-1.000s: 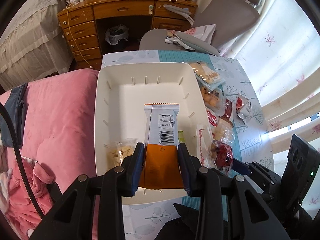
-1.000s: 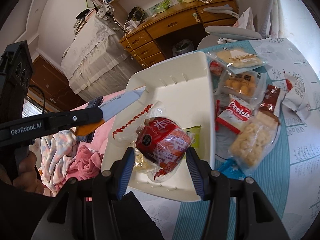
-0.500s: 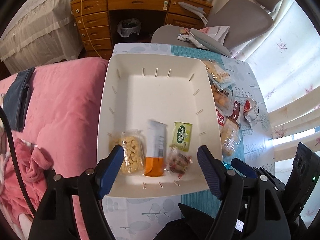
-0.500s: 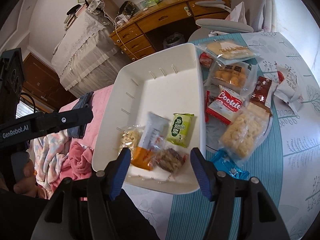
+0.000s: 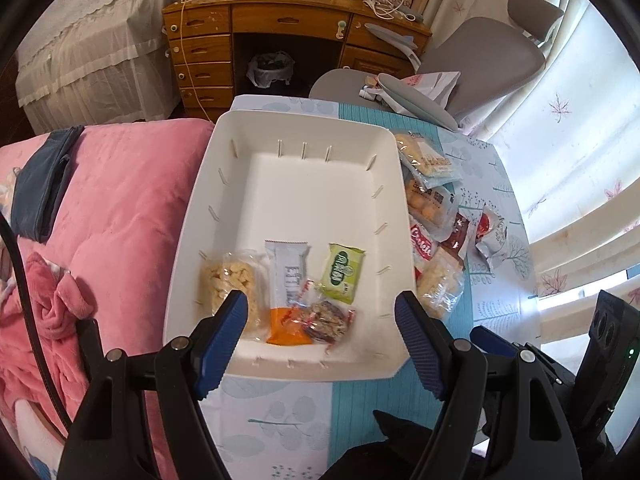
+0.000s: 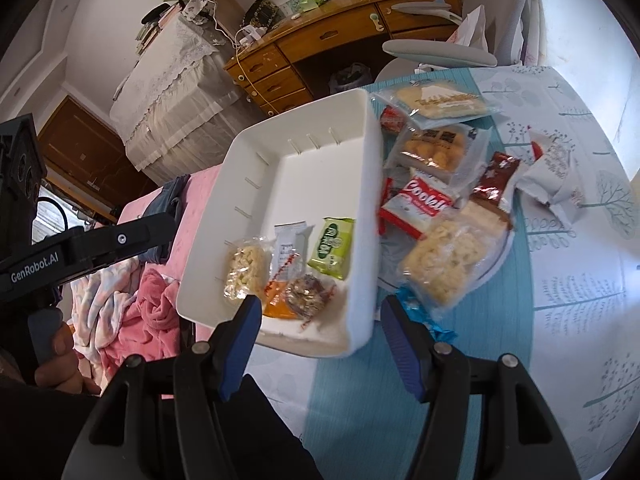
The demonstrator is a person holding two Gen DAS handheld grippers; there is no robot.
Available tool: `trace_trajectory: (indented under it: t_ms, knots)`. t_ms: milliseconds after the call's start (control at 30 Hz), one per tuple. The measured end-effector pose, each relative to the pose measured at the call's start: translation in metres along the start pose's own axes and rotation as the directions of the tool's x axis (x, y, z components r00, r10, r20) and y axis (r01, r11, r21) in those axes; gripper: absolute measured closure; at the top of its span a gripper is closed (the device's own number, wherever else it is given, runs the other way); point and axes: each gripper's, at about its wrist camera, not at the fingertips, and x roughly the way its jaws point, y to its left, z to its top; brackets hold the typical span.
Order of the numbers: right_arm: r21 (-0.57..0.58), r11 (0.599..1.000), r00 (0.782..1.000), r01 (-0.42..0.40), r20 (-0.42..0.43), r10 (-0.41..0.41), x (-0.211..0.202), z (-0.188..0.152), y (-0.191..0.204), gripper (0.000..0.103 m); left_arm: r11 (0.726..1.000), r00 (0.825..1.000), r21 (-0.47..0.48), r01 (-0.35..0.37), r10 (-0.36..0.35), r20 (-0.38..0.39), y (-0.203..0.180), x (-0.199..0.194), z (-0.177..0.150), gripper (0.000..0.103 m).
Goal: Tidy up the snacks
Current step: 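Withdraw both tools from the tray back toward the remaining snacks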
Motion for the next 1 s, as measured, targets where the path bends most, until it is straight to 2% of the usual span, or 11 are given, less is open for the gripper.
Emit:
trace_trajectory:
  t_ms: [367,633,767,1000]
  knots:
    - [-0.115,0.993,0.999,-0.01,-0.038,0.006,-0.048,0.003,-0.06,0.04,0.989,0.999,-0.143,-0.022,0.028,0.038,-0.064,-0.009,-0.034,0.026]
    - [-0.198,0.98,0.998,0.009,-0.055,-0.021,-0.078,0.002,-0.111,0.04,0.977,0.997,-0.21,-0.03,0.044,0.064,-0.116,-0.001,-0.065,0.026]
    - [-0.25,0.966,0.997,0.061,-0.04,-0.073,-0.089,0.001,-0.135,0.036,0.974,0.997,-0.224,-0.028,0.044,0.066,-0.135,0.006,-0.079,0.025]
    - [-0.246,0.962,0.992,0.117,-0.021,-0.126,-0.096,0.002,-0.166,0.025,0.972,0.998,-0.227,-0.061,0.067,0.018,-0.15,0.024,-0.102,0.02]
